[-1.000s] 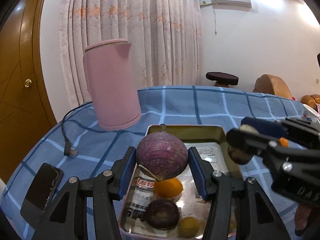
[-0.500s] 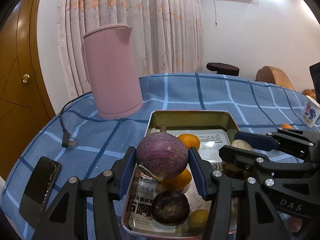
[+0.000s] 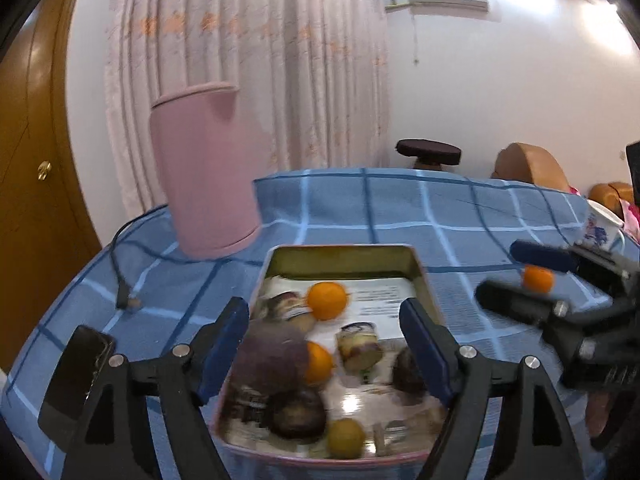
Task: Organize fruits
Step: 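Open both tools to drop the turnip and slice into the tin, then grasp the small yellow lime with the left tool while the right tool grasps an orange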
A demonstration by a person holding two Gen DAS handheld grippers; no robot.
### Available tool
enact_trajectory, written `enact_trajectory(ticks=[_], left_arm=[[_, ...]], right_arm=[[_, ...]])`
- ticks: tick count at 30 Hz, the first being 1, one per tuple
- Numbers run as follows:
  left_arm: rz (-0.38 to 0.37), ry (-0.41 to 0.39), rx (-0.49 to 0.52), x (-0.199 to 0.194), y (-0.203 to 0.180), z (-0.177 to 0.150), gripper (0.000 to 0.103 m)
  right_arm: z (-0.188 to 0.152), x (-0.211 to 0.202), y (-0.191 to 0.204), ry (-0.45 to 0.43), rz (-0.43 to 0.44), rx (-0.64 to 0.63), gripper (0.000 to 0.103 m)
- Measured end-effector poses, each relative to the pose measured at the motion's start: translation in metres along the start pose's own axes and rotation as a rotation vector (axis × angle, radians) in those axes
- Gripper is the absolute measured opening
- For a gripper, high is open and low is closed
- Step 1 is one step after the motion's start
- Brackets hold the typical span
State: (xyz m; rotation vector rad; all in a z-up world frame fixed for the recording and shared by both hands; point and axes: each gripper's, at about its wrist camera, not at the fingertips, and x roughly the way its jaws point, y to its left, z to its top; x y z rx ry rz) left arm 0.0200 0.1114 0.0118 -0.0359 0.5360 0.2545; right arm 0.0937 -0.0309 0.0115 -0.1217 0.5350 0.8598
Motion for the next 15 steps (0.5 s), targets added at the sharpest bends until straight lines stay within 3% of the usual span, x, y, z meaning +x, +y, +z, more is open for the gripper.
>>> enact_trajectory(ticks=[8,15], left_arm=[[-0.062,0.005,0.096,0.002,-0.055,0.005,0.079],[-0.097,0.024,0.168,0.021,-0.099,0.010,0.079]], right_arm=[[-0.011,-0.027,-0.073,0.015,-0.268,0.086,0.083],[-0.017,-0.022,-0.119,0.092,-0.365,0.189,0.083]])
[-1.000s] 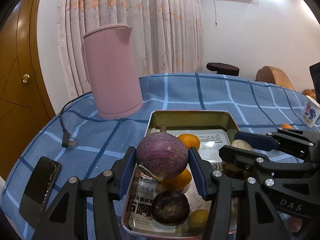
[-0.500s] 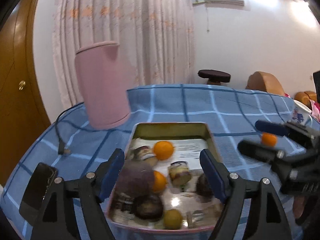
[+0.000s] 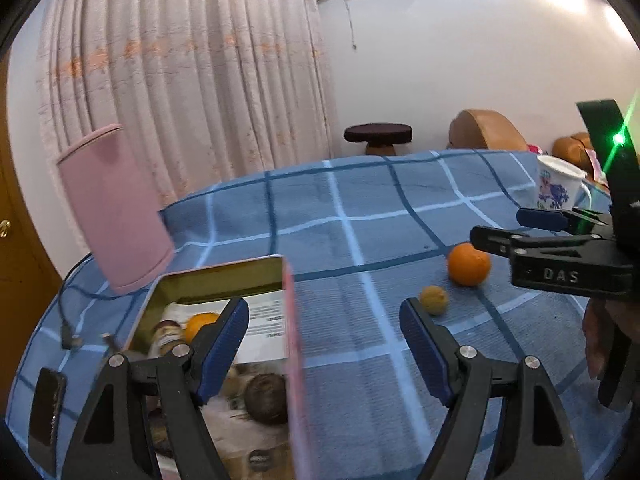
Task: Organize fruits
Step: 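Grasp the small yellow lime with the left tool while the right tool grasps an orange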
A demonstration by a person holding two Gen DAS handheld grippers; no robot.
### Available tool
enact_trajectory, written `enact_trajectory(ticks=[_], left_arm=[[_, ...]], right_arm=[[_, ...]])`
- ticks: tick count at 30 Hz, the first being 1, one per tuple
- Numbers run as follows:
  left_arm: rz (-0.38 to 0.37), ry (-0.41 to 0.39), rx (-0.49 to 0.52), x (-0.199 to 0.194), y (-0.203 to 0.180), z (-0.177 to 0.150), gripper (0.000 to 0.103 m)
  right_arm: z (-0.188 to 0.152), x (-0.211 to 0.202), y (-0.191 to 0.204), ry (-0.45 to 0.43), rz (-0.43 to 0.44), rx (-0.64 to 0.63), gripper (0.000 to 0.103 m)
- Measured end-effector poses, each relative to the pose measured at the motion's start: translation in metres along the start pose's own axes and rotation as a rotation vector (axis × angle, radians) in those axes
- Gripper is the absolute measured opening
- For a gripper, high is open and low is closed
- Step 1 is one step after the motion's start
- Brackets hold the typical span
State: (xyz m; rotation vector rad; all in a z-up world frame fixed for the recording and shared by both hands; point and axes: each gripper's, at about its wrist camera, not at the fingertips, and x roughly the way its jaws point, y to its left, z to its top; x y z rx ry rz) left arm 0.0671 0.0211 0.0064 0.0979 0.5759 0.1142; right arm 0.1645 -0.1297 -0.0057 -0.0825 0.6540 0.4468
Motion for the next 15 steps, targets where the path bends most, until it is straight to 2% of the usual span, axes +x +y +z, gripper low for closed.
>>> enact_trajectory(ticks=[3,6,8,9,13,15], left_arm=[[-0.008,0.031,0.006,0.015,-0.009,0.002,0.079],[-0.010,0.051,0.005,0.023,-0.012,0.004,0.079],[-0.013,0.055,0.007,0.026,-0.014,0.005,0.079],[-0.015,0.058,0.005,0.028,-0.014,0.006,0.079],[-0.046,0.074,-0.003,0.033,-0.019,0.009,0.079],[-0.067,0.081,-0.004,0.036,-0.024,0.009,0.079]], right_arm=[[0.000,0.017,-0.006,0.061,0.003,0.014,0.083],[-0.003,0.032,-0.005,0.115,0.008,0.004,0.078],[-0.007,0.044,-0.004,0.176,0.040,0.006,0.068],[-0.008,0.047,-0.005,0.192,0.074,0.014,0.050],[-0.013,0.038,-0.010,0.174,0.084,0.028,0.050],[-0.015,0.029,-0.015,0.149,0.057,0.039,0.050]])
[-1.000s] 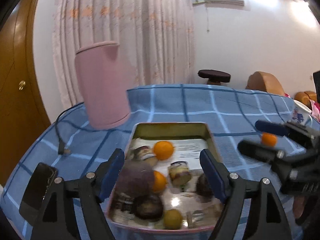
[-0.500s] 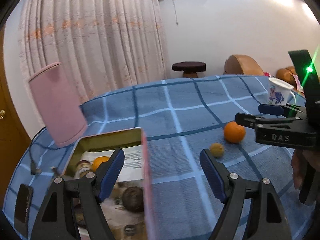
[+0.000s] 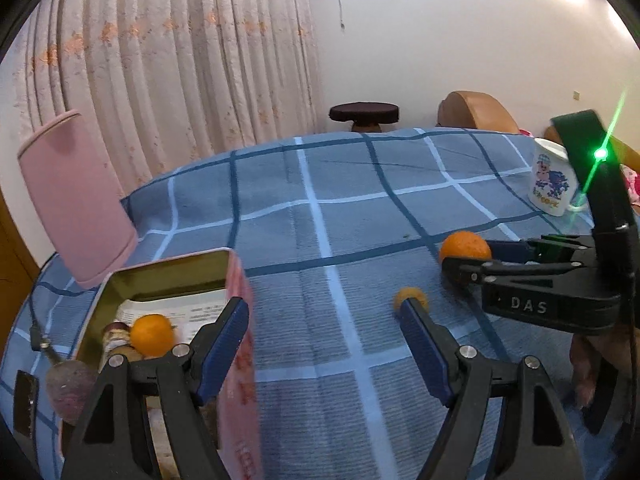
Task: Organize fruits
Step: 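Grasp the small yellow lime with the left tool while the right tool grasps an orange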
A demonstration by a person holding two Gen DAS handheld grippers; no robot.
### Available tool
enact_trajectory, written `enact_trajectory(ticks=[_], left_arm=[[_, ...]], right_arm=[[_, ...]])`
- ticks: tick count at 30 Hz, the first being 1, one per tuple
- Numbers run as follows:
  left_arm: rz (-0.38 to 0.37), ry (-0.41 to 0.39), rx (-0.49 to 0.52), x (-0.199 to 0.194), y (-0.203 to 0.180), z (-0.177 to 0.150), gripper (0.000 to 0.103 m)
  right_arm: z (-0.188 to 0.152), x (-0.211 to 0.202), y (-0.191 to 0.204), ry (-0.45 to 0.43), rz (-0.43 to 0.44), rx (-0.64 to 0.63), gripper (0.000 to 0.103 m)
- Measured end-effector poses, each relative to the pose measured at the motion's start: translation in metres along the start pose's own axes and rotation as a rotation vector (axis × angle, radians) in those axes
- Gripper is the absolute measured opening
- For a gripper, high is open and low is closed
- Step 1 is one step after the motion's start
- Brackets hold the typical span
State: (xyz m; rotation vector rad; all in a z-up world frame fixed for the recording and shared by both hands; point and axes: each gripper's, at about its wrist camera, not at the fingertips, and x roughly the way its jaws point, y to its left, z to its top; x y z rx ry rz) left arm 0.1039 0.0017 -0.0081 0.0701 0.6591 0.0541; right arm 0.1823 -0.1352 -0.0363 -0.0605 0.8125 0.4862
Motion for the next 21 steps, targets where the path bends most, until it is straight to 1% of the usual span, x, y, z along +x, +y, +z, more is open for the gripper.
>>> enact_trajectory(ticks=[3,11,12,13,14,15,17,18,19,20,21], left_arm=[[-0.026,0.021,0.002,0.009,-0.008,0.001,0.079],[-0.112,0.096,0.009,0.035,-0.031,0.004,0.079],[-0.125,0.102,0.013,0.037,-0.033,0.005,0.077],[-0.142,0.114,0.019,0.040,-0.036,0.005,0.072],[-0.150,0.129,0.023,0.044,-0.038,0.005,0.056],[-0.159,0.148,0.026,0.048,-0.040,0.006,0.045],[-0.186,0.182,0.017,0.056,-0.041,0.007,0.043],[-0.188,0.188,0.011,0.058,-0.041,0.007,0.039],[-0.190,0.188,0.007,0.058,-0.040,0.007,0.036],[-0.197,0.188,0.007,0.058,-0.040,0.007,0.028],[-0.200,0.188,0.009,0.058,-0.040,0.007,0.028]], right_arm=[[-0.006,-0.013,-0.010,-0.035,-0.037,0.028,0.050],[-0.009,-0.022,-0.023,-0.064,-0.033,0.082,0.051],[-0.009,-0.021,-0.022,-0.065,-0.034,0.081,0.050],[-0.009,-0.022,-0.023,-0.062,-0.034,0.076,0.050],[-0.009,-0.022,-0.022,-0.062,-0.034,0.070,0.050],[-0.009,-0.022,-0.021,-0.063,-0.033,0.067,0.050],[-0.009,-0.023,-0.021,-0.066,-0.031,0.066,0.050],[-0.009,-0.023,-0.021,-0.066,-0.026,0.065,0.050],[-0.009,-0.023,-0.020,-0.068,-0.013,0.062,0.050],[-0.009,-0.025,-0.020,-0.073,-0.005,0.060,0.050],[-0.009,-0.026,-0.021,-0.079,-0.002,0.060,0.050]])
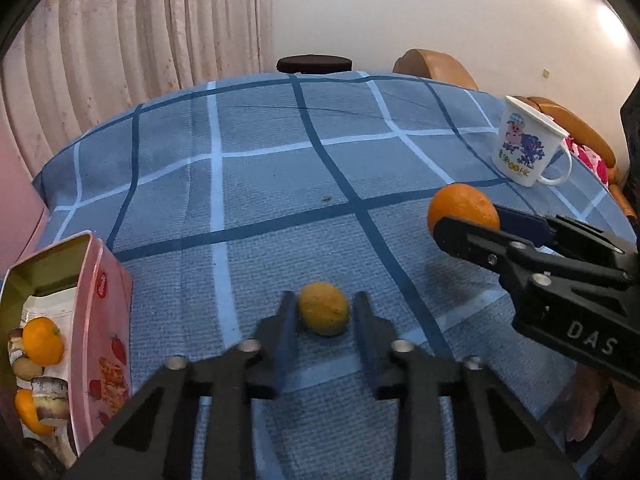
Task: Organize fruits
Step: 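Grasp the small yellow lime with the left tool while the right tool grasps an orange, then carry the lime and orange over the pink tin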
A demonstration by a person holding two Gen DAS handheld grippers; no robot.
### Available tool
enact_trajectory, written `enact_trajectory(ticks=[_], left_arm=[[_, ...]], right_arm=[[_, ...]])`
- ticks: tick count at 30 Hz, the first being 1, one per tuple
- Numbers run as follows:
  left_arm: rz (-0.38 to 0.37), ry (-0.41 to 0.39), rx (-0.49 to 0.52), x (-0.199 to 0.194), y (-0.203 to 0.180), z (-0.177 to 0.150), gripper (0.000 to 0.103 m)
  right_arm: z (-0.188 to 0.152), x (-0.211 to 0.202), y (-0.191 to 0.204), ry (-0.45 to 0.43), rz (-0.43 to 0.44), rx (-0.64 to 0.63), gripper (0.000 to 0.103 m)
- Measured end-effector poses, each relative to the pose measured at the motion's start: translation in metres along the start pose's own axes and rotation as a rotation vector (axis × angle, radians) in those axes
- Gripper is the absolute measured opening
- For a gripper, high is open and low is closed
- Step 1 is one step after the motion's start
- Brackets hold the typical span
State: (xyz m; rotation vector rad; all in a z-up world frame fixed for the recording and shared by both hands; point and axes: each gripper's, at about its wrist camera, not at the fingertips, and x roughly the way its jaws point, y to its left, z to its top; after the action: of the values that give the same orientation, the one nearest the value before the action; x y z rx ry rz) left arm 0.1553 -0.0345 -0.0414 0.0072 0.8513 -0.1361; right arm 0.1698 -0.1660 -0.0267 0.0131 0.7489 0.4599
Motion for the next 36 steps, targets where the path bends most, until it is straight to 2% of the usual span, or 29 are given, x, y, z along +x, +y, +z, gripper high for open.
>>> enact_trajectory(ticks=[16,23,36], left_arm=[[0.005,-0.095,-0.021,-0.020,0.005,-0.001,0.028],[0.030,-0.152,-0.011,-0.030,0.002,-0.003,0.028],[0.048,-0.212,-0.010,-0.040,0.001,-0.006,0.028]], right_arm=[[0.000,-0.013,0.011,-0.081,0.024,-0.038,0.050],[-0.002,-0.020,0.014,-0.123,0.020,-0.052,0.050],[-0.004,-0.030,0.018,-0.180,0.013,-0.080,0.050]])
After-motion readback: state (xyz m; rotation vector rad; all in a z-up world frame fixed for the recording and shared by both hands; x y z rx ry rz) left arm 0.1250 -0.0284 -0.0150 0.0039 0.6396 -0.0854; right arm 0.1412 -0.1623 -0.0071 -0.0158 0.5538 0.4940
